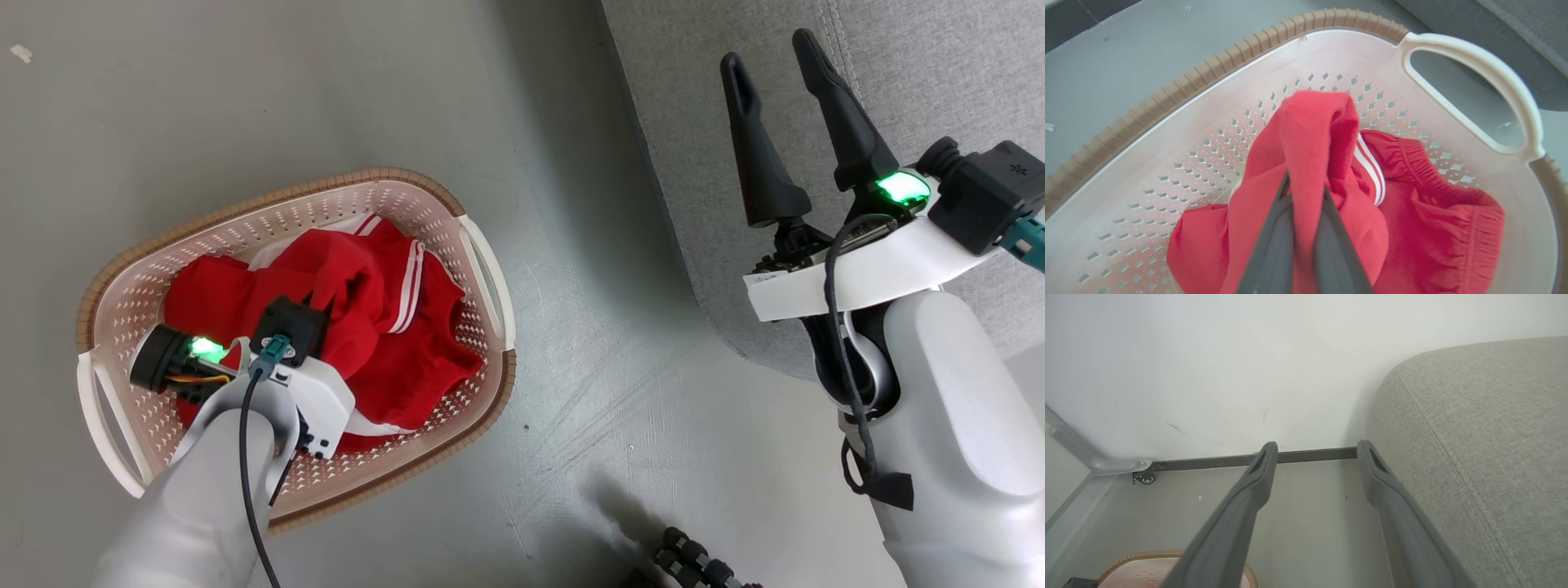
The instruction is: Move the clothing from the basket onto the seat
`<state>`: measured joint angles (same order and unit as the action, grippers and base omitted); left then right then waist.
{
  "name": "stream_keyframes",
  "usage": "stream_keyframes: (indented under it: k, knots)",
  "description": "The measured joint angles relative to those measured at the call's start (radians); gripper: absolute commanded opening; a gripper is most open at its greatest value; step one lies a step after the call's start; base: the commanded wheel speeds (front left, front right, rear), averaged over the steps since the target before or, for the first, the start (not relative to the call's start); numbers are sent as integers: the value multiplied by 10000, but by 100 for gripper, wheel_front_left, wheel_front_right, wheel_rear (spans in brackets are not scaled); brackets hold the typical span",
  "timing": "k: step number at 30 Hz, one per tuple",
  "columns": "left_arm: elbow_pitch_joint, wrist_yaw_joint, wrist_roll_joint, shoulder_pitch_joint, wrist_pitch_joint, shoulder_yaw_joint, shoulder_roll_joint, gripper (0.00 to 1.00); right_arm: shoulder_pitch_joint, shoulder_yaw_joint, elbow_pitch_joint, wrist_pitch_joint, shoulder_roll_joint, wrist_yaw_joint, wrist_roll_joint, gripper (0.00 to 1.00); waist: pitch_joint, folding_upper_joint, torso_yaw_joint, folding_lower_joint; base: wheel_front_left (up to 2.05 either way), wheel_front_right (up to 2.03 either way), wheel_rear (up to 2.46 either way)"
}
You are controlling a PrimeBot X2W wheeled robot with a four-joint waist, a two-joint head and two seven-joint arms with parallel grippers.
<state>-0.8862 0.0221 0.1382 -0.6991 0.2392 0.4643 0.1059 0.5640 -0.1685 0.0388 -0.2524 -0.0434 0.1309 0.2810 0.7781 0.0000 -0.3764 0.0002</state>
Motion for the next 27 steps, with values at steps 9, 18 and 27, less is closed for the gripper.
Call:
stream_keyframes:
  k: [9, 18, 27]
  knots:
    - [307, -221, 0, -190, 42, 59, -29, 0, 188, -132, 224, -2, 0, 0, -8, 100, -141, 0, 152, 0, 0, 0, 0]
    - [736, -401, 2, -329, 88, 82, -92, 0, 193, -92, 493, -40, 0, 0, -184, 100, -458, 0, 380, 0, 0, 0, 0]
    - [1312, -527, 127, -529, 90, 44, -280, 0, 184, -40, 907, -40, -2, 0, -418, 100, -965, 0, 655, -1, 0, 0, 0]
